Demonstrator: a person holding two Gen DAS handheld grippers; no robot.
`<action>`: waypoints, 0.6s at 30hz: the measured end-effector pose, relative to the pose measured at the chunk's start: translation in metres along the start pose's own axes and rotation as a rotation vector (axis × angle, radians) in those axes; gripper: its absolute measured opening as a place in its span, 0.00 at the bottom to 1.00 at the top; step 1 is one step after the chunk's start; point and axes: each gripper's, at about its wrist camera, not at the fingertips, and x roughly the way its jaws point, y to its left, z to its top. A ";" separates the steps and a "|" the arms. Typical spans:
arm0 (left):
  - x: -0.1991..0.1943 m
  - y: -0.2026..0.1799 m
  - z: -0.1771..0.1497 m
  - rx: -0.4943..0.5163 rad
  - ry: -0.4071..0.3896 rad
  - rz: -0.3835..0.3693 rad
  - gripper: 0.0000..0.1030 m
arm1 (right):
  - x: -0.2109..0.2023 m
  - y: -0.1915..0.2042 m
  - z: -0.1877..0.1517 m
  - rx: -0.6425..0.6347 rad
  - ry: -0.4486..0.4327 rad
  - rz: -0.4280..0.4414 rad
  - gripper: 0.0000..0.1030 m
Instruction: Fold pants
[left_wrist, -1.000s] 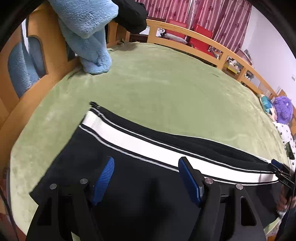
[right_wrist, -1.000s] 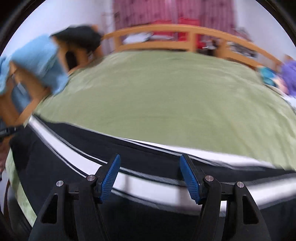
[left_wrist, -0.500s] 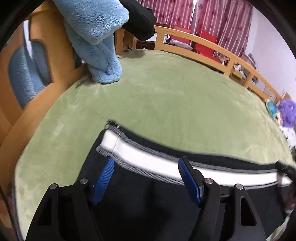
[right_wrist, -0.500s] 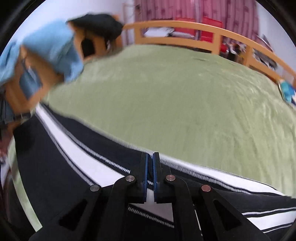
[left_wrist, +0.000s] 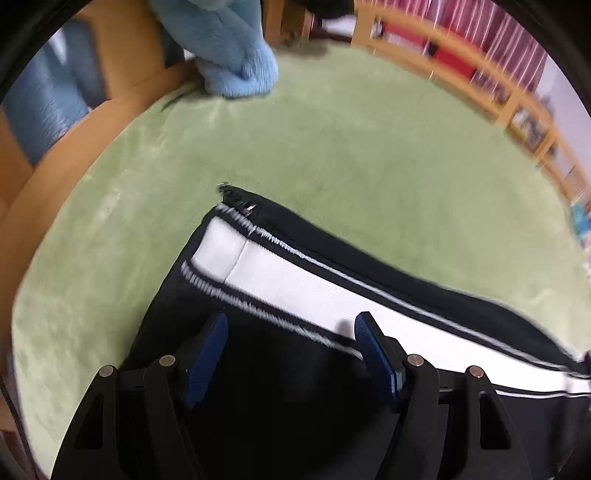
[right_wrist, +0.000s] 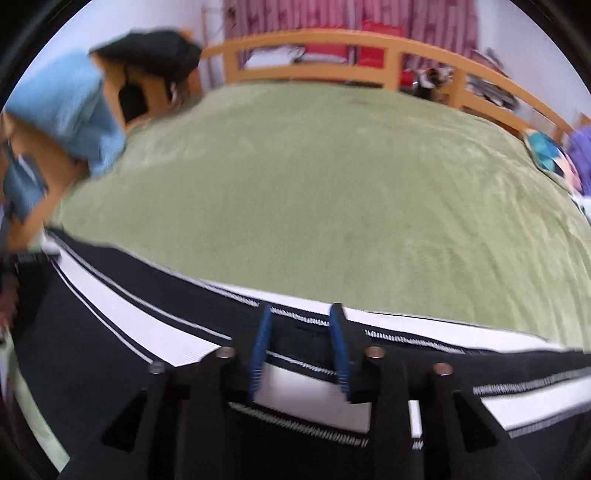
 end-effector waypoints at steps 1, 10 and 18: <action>-0.008 0.001 -0.005 0.005 -0.013 -0.026 0.68 | -0.008 0.006 -0.004 0.014 -0.013 0.010 0.43; -0.066 0.015 -0.077 0.038 -0.036 -0.255 0.68 | 0.024 0.048 -0.052 0.065 0.144 -0.062 0.50; -0.095 0.070 -0.121 -0.032 -0.098 -0.194 0.68 | -0.020 0.067 -0.065 0.152 0.114 -0.083 0.50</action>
